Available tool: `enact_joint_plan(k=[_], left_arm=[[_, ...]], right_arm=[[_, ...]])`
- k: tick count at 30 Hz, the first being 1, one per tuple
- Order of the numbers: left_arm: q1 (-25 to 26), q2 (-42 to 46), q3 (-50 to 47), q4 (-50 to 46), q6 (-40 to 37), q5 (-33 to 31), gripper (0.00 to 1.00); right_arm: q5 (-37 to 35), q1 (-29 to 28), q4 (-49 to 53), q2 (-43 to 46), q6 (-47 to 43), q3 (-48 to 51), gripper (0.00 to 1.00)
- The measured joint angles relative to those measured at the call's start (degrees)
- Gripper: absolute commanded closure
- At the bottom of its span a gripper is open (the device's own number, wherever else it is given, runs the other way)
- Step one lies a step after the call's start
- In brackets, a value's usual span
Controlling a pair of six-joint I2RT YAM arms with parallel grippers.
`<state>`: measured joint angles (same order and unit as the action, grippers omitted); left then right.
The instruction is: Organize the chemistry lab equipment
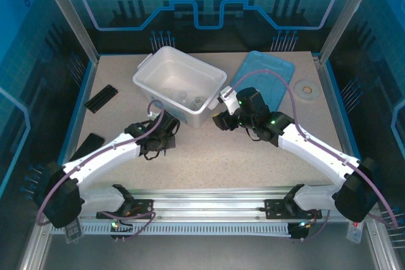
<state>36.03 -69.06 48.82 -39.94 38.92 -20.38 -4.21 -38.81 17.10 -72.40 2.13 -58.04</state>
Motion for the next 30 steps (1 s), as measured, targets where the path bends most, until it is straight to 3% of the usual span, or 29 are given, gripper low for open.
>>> enact_joint_plan(k=[12, 22, 30], left_arm=[[-6.8, 1.9, 16.6, -4.7, -4.5, -0.8, 0.78], [-14.0, -16.8, 33.6, 3.2, -5.6, 5.6, 0.79], [-16.2, -31.8, 43.4, 9.1, 0.0, 10.3, 0.79]], right_arm=[[0.2, 0.4, -0.1, 0.1, 0.0, 0.7, 0.38], [0.2, 0.6, 0.0, 1.4, 0.2, 0.7, 0.38], [0.2, 0.6, 0.0, 3.5, 0.4, 0.7, 0.38]])
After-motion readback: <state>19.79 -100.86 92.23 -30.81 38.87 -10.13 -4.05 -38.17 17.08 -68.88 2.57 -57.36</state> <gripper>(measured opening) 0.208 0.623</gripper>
